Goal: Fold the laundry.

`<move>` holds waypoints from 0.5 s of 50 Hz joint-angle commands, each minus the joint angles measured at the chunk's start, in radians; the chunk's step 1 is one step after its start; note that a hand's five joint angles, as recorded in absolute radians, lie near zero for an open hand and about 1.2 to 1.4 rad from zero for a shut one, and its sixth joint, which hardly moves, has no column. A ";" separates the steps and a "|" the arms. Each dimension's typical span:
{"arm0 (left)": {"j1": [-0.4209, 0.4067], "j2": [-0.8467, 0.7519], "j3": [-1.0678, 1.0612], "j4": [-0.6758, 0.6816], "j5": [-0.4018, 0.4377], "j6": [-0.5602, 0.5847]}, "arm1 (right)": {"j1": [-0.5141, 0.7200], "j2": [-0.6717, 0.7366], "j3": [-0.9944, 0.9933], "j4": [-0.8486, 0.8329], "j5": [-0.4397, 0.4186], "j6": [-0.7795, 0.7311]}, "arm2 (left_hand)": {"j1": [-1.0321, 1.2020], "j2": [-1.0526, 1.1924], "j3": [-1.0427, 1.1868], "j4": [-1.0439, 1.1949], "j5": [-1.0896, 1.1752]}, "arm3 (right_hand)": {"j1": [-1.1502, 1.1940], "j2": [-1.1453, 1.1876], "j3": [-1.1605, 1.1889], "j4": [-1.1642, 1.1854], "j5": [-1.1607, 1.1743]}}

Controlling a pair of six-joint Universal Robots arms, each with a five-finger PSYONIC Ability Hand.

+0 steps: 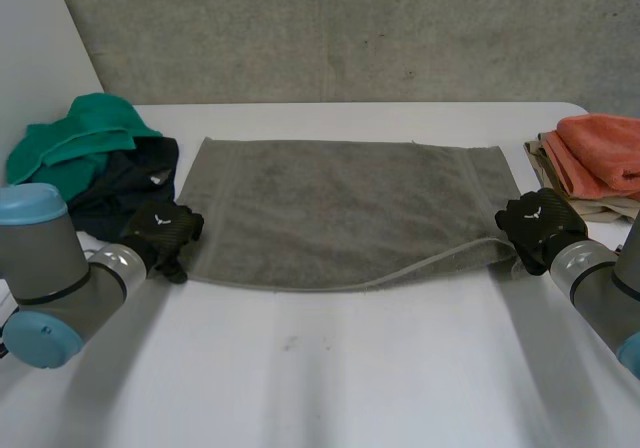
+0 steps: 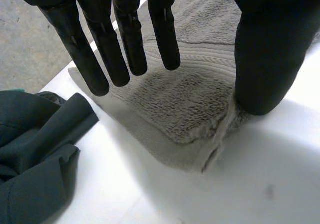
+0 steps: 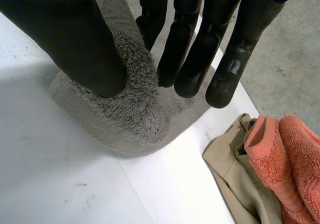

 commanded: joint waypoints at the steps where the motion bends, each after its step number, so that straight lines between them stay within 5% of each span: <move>1: -0.001 -0.029 0.039 0.010 -0.003 0.000 | 0.000 0.000 0.000 0.000 0.000 0.000 | 0.119 0.123 0.126 0.123 0.124 | 0.340 0.215 0.209 0.202 0.231; 12: -0.007 -0.079 0.111 0.027 -0.011 0.000 | -0.001 0.000 0.001 0.000 0.000 0.000 | 0.172 0.176 0.179 0.175 0.177 | 0.340 0.215 0.209 0.202 0.231; 18: -0.007 -0.082 0.117 0.022 -0.009 -0.003 | -0.001 0.000 0.000 0.000 0.000 0.000 | 0.752 0.757 0.760 0.756 0.758 | 0.340 0.215 0.209 0.202 0.231; 25: -0.010 -0.075 0.117 0.022 -0.013 -0.008 | -0.001 0.000 0.000 -0.002 0.001 0.000 | 0.762 0.766 0.769 0.765 0.767 | 0.340 0.215 0.209 0.202 0.231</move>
